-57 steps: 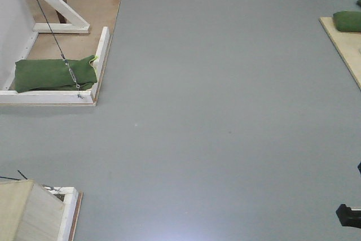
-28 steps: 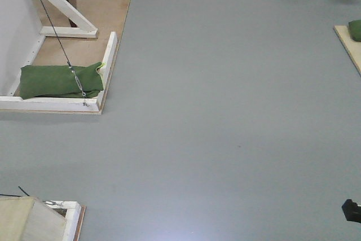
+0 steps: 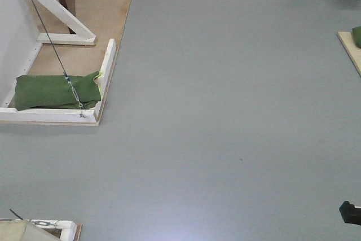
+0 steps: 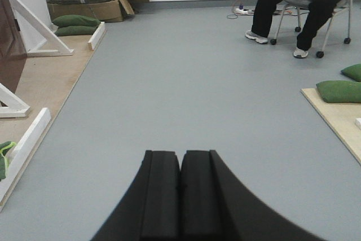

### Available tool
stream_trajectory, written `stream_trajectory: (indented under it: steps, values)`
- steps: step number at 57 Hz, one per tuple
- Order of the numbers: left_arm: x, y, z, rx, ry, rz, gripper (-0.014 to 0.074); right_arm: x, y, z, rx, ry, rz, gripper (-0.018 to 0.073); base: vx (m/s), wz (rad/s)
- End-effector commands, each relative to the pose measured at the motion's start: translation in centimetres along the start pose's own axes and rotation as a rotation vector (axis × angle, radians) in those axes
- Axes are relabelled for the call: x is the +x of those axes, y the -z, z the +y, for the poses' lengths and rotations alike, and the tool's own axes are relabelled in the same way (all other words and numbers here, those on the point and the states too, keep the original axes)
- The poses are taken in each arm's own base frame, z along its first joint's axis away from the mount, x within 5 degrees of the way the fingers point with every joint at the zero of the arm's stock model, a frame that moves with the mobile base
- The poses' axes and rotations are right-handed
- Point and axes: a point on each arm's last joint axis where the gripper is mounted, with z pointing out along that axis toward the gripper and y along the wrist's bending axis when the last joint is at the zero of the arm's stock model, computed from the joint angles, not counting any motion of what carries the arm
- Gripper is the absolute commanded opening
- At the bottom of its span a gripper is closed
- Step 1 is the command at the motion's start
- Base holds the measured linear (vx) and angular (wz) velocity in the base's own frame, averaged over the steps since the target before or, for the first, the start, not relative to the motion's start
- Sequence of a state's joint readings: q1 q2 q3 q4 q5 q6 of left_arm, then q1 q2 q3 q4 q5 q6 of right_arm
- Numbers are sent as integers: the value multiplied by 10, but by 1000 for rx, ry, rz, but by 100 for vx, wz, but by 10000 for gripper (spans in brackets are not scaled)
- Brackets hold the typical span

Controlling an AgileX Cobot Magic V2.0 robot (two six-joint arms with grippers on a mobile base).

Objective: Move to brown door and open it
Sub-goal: 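Drive the base forward along the wooden platform toward the brown door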

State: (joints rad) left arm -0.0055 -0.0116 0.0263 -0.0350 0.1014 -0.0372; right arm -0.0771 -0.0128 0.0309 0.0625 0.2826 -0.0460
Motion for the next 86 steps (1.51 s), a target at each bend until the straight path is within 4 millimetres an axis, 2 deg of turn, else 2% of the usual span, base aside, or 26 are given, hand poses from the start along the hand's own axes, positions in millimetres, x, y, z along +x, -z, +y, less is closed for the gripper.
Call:
stream_trajectory:
  steps: [1, 86]
  values:
    - [-14, 3, -1, 8, 3, -115, -3, -6, 1, 0, 1, 7, -90, 0, 18, -11]
    - [-14, 3, -1, 7, 3, -112, -3, -6, 1, 0, 1, 6, -88, 0, 30, 0]
